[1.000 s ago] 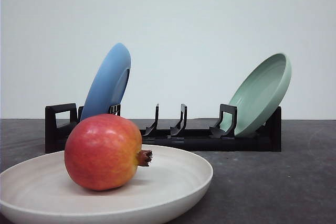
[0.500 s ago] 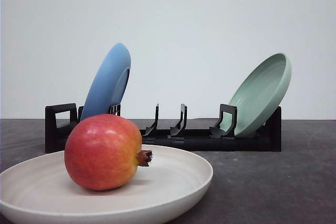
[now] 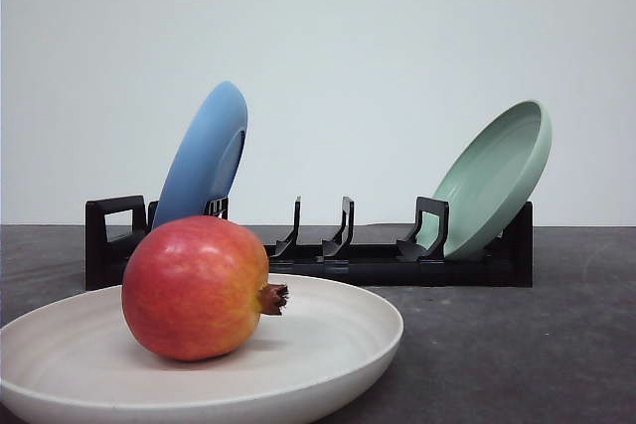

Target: Place pomegranate in white plate

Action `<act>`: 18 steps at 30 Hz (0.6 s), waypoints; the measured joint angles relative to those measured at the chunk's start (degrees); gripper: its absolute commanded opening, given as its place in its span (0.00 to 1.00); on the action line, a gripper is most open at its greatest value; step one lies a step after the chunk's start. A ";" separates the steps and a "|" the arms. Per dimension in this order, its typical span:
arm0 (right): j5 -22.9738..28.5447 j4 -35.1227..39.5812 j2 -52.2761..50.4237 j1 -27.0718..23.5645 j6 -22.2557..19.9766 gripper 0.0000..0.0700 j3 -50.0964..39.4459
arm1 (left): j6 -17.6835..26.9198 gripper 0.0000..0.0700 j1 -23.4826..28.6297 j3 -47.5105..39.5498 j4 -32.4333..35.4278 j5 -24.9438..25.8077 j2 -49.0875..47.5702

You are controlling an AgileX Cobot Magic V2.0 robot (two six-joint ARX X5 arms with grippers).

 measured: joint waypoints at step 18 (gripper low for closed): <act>0.00 0.00 0.00 0.00 0.00 0.00 0.00 | 0.00 0.00 -0.02 0.00 0.00 0.00 0.00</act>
